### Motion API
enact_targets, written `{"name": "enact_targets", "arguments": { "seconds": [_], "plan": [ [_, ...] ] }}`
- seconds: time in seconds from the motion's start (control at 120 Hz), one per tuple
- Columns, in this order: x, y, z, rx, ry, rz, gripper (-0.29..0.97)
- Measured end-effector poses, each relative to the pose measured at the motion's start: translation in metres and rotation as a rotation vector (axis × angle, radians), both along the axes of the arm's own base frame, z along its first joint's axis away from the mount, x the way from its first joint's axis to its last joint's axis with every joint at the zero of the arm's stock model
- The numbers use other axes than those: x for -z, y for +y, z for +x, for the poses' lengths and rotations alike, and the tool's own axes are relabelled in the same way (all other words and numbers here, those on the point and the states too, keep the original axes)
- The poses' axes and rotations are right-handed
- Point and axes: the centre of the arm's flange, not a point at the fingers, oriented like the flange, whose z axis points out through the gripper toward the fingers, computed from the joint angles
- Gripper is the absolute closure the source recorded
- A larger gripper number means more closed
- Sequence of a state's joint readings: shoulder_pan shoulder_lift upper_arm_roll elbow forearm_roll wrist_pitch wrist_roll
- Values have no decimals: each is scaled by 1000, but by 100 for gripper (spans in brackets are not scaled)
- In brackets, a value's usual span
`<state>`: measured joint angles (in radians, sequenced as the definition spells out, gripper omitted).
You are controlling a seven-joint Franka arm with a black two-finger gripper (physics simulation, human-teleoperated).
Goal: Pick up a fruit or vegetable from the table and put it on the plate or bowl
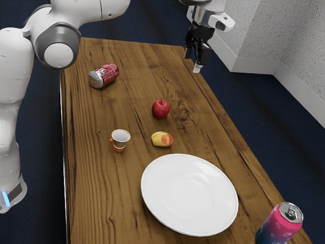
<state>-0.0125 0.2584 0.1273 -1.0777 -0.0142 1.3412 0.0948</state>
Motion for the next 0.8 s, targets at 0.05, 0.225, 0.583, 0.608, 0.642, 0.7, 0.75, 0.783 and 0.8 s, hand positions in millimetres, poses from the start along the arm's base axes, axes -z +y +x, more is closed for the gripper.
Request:
{"name": "enact_targets", "arguments": {
  "seconds": [0.05, 0.225, 0.583, 0.608, 0.642, 0.7, 0.75, 0.783, 0.8],
  "plan": [
    [0, 0, 0, 1, 1, -1, 0],
    [1, 0, 1, 4, 3, -2, 0],
    [-91, -32, -38, 53, -142, -7, 0],
    [-89, -32, -37, 50, -133, -3, 0],
    [-78, -29, -34, 47, -106, 9, 0],
    [-58, -25, -25, 74, -68, 31, 0],
    [-48, -21, -19, 118, -55, 45, 0],
    [-40, -13, -16, 136, -43, 54, 0],
    [-35, -8, -13, 142, -34, 59, 0]
  ]
}}
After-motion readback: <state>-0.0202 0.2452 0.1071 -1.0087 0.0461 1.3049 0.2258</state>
